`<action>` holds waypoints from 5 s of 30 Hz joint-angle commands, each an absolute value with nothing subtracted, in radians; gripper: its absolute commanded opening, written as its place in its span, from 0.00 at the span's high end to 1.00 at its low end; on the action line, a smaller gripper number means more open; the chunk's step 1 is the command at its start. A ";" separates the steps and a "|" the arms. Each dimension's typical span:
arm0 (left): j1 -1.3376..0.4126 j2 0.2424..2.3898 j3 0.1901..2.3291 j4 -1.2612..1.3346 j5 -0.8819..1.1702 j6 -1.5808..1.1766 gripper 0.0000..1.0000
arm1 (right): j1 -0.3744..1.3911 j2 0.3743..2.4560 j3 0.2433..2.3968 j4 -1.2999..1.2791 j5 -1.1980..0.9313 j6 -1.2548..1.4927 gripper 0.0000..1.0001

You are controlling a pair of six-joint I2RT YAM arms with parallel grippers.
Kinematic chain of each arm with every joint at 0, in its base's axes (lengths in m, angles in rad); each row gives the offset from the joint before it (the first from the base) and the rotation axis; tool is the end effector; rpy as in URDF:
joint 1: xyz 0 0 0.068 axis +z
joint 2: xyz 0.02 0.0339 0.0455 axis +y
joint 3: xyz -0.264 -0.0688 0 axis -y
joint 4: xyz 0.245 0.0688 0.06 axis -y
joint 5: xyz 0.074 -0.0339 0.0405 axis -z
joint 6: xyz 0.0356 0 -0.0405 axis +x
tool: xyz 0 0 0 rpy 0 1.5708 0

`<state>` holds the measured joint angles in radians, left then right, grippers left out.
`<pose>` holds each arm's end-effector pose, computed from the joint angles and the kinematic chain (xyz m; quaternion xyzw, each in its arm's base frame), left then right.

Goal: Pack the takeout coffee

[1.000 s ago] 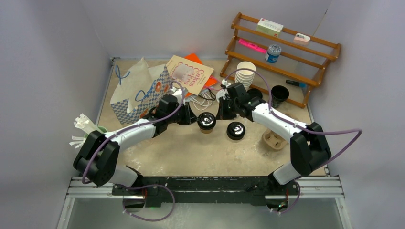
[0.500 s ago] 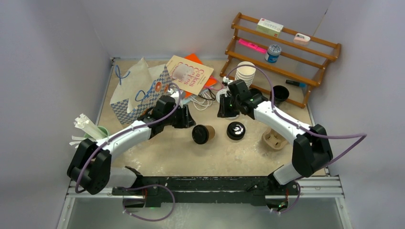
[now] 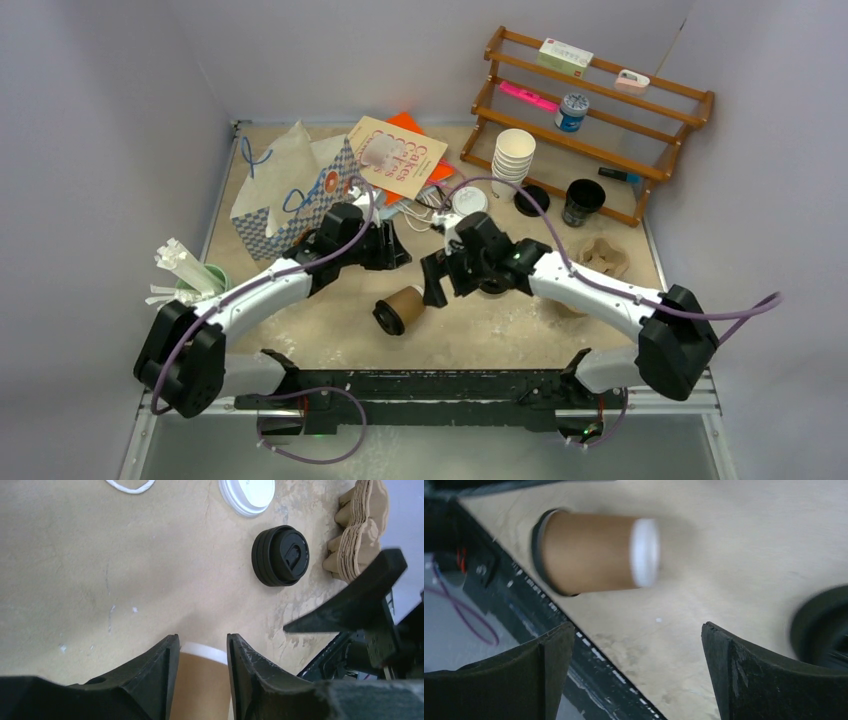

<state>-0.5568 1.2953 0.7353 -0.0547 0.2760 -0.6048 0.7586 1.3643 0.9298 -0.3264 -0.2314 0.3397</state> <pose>0.2292 -0.1541 0.2258 0.0422 0.8807 -0.3521 0.3139 0.2064 0.2068 0.2483 -0.2343 0.8836 0.2948 0.2784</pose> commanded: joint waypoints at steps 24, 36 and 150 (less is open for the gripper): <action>-0.563 0.582 0.432 -0.397 0.094 -0.766 0.40 | 0.989 1.532 1.027 -0.069 -0.030 0.497 0.04; -0.564 0.660 0.340 -0.224 0.045 -0.743 0.40 | 0.866 1.649 1.073 0.019 -0.110 0.614 0.33; -0.480 1.094 0.508 0.126 0.259 -0.664 0.68 | 0.844 1.680 1.308 -0.197 -0.030 0.205 0.12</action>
<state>-0.4900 1.0763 0.5083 0.0315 0.2237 -0.6456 0.8440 1.7027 1.3140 -0.1905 0.0025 0.2180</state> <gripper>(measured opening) 0.327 0.905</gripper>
